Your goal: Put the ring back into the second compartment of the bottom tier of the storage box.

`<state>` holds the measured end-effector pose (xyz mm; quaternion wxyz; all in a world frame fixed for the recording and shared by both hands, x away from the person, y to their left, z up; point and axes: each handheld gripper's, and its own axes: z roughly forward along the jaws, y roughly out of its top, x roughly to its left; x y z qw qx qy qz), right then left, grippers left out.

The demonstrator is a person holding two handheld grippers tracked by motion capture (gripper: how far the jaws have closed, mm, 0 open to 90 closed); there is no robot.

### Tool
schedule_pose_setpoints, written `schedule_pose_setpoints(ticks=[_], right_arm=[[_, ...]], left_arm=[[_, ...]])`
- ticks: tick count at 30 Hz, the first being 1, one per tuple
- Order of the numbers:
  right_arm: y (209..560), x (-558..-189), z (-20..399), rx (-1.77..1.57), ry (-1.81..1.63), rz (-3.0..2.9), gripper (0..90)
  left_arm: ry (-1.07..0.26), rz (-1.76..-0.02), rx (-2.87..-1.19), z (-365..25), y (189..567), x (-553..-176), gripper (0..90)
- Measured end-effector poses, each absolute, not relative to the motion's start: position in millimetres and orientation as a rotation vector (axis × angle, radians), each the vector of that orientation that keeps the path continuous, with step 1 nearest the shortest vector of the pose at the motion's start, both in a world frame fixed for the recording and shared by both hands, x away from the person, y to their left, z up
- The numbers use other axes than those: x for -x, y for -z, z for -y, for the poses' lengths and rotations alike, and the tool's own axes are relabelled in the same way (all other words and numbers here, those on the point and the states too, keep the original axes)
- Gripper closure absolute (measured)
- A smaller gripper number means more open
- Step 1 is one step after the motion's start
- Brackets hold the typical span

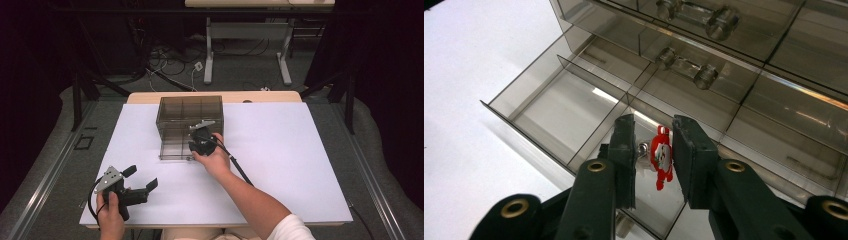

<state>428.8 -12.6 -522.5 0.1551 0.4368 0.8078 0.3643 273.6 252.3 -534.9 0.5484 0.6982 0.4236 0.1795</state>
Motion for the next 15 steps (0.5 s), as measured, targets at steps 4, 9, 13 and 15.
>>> schedule_pose_setpoints(ticks=[4, 9, 13, 15], right_arm=[[526.0, -431.2, 12.9, -1.248, -1.047, -2.29, 71.6], [528.5, -432.5, 13.0, -1.25, -1.062, -2.277, 71.5], [528.5, -432.3, 13.5, -1.258, -1.019, -2.3, 71.5], [530.5, -432.7, 12.6, -1.252, -1.041, -2.287, 71.4]], left_arm=[[-0.425, -1.003, -1.654, -252.3, 534.9, -273.6, 0.5], [-0.425, -1.005, -1.655, -252.1, 534.9, -273.5, 0.5], [-0.425, -1.002, -1.655, -252.1, 534.8, -273.5, 0.5], [-0.424, -1.003, -1.654, -252.2, 534.9, -273.5, 0.5]])
